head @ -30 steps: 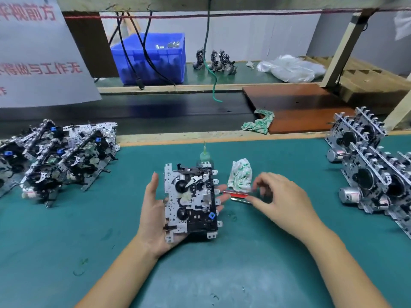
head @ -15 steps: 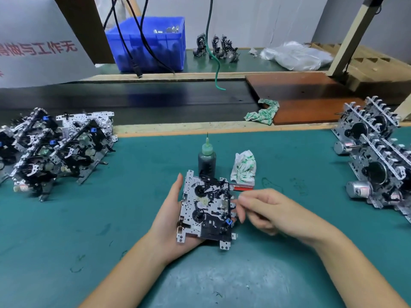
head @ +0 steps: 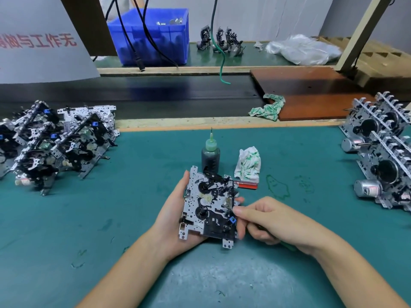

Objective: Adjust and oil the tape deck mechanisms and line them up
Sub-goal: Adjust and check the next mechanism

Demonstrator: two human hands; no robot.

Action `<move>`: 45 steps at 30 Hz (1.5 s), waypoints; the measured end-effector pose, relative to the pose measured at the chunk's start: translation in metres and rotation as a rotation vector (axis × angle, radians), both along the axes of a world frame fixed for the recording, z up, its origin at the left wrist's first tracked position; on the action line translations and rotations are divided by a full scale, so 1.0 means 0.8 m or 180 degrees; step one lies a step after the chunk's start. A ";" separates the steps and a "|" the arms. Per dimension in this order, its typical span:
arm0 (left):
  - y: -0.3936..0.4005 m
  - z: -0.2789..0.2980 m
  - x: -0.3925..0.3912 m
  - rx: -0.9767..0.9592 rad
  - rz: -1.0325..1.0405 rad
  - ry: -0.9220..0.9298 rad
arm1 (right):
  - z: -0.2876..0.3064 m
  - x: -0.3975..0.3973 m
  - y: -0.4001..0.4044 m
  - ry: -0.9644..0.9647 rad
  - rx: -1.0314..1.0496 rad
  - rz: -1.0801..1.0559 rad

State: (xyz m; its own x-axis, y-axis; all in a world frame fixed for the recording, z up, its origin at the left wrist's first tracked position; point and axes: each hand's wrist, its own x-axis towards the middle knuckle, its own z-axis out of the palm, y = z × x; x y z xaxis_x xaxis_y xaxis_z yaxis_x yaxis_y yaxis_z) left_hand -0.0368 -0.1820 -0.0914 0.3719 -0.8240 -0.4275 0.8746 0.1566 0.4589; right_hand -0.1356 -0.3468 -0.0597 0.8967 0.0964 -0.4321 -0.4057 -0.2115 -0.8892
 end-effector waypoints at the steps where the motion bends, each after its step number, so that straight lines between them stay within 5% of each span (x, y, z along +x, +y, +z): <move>1: 0.000 0.000 0.000 0.0011 0.0001 0.0008 | -0.001 0.000 0.001 0.0007 -0.0017 -0.0013; 38: -0.005 0.000 -0.005 0.0340 0.0034 -0.0281 | -0.003 -0.002 -0.005 0.0111 -0.0499 0.0426; 45: 0.010 0.008 -0.016 -0.0021 0.0138 -0.0114 | -0.007 0.003 -0.023 0.0119 0.0878 -0.0071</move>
